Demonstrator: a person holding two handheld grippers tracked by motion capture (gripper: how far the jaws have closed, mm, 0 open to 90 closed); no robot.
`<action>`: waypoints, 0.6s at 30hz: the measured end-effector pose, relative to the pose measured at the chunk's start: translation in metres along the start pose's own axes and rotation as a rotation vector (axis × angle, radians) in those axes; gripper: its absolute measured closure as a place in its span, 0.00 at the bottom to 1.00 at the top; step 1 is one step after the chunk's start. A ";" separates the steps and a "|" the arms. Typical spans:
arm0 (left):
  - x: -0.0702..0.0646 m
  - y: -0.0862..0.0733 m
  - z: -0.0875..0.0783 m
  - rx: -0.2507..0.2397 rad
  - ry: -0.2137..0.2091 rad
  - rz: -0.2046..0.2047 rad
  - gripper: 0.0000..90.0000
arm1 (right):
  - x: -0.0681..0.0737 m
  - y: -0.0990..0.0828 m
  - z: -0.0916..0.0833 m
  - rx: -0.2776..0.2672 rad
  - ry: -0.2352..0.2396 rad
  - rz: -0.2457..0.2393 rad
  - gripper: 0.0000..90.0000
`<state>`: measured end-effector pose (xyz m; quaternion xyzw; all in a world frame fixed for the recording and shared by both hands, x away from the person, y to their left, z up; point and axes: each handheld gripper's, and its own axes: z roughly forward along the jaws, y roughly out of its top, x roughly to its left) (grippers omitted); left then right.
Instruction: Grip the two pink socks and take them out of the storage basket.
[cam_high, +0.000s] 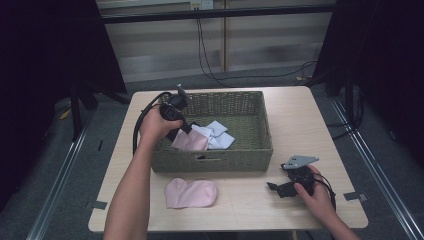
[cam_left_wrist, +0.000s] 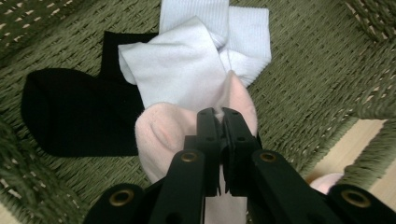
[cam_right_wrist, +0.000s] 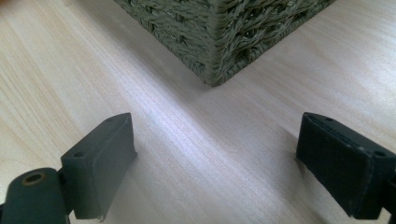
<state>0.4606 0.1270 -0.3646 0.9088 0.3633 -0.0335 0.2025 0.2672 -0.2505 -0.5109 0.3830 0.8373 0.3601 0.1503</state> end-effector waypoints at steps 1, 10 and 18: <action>-0.001 0.001 -0.002 -0.001 -0.001 0.002 0.96 | 0.000 0.000 0.000 0.001 0.000 0.000 0.12; -0.007 0.007 -0.017 -0.021 0.002 0.000 0.96 | 0.000 0.000 0.000 0.000 0.001 -0.002 0.12; -0.011 0.008 -0.032 -0.022 -0.001 -0.013 0.97 | 0.000 0.000 0.000 -0.002 0.002 -0.003 0.12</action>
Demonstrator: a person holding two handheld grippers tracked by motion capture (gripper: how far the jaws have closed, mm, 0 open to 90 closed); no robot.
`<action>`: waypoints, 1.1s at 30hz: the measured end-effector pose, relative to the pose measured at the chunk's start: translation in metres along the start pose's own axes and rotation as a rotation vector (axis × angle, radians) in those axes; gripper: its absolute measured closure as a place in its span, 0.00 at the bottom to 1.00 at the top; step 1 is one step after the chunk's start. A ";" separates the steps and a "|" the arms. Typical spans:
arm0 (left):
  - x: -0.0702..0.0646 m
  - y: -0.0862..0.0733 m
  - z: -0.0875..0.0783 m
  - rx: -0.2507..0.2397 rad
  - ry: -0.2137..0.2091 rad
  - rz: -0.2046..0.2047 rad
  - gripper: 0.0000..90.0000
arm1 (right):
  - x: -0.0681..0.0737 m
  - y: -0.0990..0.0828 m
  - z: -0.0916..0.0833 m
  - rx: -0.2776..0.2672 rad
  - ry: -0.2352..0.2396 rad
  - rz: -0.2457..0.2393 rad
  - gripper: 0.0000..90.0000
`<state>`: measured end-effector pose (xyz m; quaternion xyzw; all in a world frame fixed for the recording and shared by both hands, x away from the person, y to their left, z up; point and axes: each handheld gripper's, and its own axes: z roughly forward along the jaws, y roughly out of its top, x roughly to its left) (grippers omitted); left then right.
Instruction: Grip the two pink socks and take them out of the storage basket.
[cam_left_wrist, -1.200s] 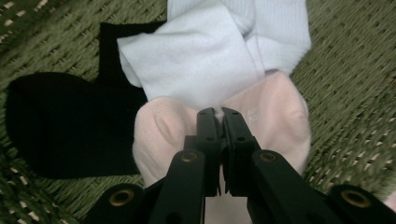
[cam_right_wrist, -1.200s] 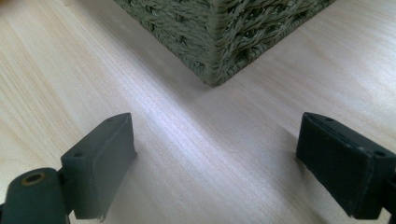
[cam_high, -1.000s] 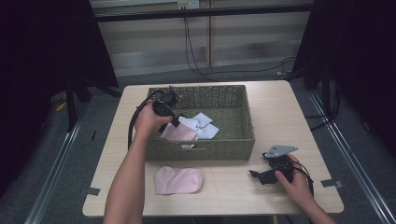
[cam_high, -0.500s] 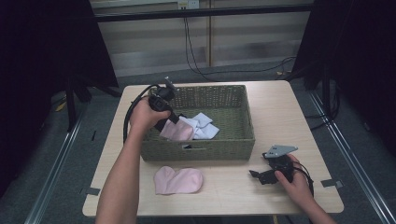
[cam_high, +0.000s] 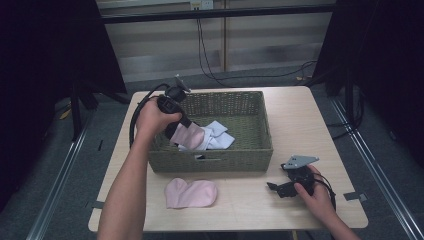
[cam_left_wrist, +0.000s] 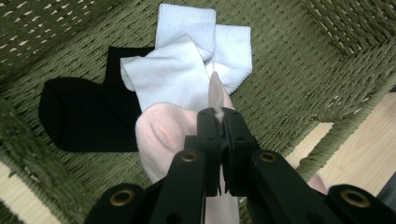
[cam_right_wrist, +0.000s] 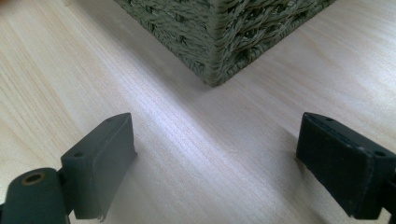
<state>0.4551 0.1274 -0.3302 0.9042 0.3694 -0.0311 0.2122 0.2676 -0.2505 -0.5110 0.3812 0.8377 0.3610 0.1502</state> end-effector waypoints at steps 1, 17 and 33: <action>0.000 0.000 -0.002 -0.001 -0.003 0.002 0.97 | 0.000 0.000 0.000 0.001 0.000 0.003 0.12; -0.011 0.001 -0.033 -0.009 -0.012 -0.017 0.97 | 0.000 0.000 0.000 0.000 -0.001 -0.001 0.12; -0.022 0.000 -0.053 -0.018 -0.022 -0.004 0.97 | 0.000 0.000 0.000 0.000 0.000 -0.002 0.12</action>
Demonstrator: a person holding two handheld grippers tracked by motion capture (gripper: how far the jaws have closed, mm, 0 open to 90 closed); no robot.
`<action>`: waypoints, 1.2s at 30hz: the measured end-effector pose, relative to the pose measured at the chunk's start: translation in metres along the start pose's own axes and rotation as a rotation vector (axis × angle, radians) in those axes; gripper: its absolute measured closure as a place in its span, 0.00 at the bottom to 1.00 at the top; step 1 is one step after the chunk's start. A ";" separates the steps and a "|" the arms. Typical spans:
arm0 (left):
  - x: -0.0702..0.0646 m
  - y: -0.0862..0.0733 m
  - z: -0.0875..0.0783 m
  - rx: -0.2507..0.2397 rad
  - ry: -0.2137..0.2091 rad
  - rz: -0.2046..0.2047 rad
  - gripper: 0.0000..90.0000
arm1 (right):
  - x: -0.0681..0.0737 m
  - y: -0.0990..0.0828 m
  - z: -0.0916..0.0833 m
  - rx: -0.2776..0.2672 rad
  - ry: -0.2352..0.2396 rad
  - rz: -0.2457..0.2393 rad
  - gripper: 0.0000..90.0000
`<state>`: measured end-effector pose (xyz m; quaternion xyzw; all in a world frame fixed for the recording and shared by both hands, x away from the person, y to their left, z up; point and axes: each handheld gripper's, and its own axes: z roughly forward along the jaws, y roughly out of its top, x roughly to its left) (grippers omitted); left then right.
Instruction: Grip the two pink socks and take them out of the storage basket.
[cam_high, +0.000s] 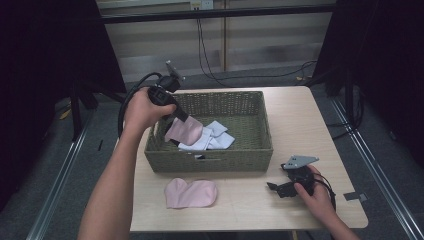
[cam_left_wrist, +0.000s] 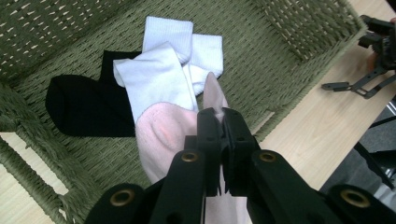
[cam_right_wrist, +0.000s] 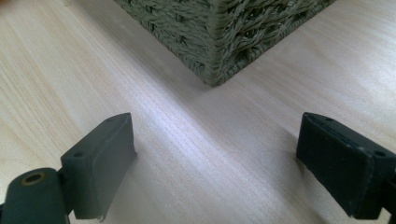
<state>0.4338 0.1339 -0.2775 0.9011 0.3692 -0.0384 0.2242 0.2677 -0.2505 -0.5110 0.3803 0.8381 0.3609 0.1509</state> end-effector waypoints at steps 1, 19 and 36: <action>0.000 0.000 -0.002 -0.002 -0.001 -0.003 0.97 | 0.000 0.000 0.000 0.001 -0.001 0.001 0.12; -0.015 -0.010 -0.029 -0.030 -0.001 0.002 0.97 | 0.000 0.000 0.000 0.002 0.001 -0.001 0.12; -0.031 -0.020 -0.042 -0.054 -0.017 0.038 0.97 | 0.000 0.000 0.000 -0.001 0.003 0.000 0.12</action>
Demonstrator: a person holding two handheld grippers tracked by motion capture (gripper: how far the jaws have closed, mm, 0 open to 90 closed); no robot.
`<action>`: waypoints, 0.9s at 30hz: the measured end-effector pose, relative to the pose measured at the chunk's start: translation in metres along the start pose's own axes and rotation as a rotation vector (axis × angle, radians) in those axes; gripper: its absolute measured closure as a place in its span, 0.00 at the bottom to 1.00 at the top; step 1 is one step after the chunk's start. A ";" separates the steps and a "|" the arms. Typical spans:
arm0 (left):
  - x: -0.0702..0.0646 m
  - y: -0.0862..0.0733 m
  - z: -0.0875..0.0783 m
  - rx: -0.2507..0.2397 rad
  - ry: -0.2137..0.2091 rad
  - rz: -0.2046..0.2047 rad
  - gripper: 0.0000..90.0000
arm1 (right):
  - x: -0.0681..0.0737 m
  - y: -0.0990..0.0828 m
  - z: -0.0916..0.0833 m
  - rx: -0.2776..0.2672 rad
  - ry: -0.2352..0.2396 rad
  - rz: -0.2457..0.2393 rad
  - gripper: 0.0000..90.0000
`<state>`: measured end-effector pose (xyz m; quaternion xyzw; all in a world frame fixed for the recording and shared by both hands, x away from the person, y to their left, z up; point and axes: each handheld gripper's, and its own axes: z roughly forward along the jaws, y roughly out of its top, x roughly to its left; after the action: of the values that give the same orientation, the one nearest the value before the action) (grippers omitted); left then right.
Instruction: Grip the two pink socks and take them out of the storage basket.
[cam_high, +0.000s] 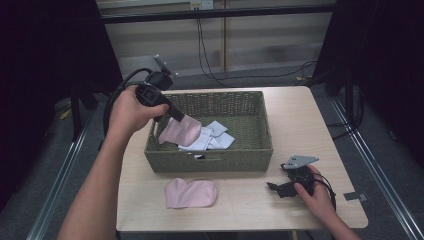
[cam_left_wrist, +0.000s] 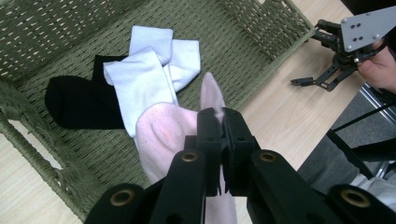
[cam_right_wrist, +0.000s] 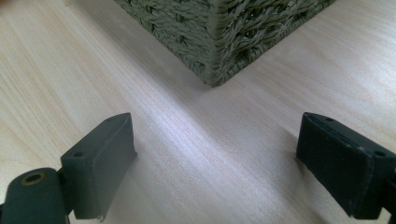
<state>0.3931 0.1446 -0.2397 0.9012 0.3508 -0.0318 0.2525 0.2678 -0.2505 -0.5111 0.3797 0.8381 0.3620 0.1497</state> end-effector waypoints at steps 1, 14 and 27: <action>-0.001 -0.001 0.000 -0.005 -0.003 0.004 0.97 | 0.000 0.000 0.000 0.000 -0.001 0.000 0.12; -0.006 -0.014 -0.010 -0.013 -0.012 0.016 0.97 | 0.000 0.000 0.000 0.000 0.001 0.000 0.12; -0.012 -0.022 -0.008 -0.012 -0.015 0.035 0.97 | 0.000 0.000 0.000 0.000 0.001 -0.002 0.12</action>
<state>0.3688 0.1554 -0.2394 0.9054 0.3334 -0.0320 0.2610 0.2678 -0.2504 -0.5111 0.3789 0.8384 0.3621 0.1497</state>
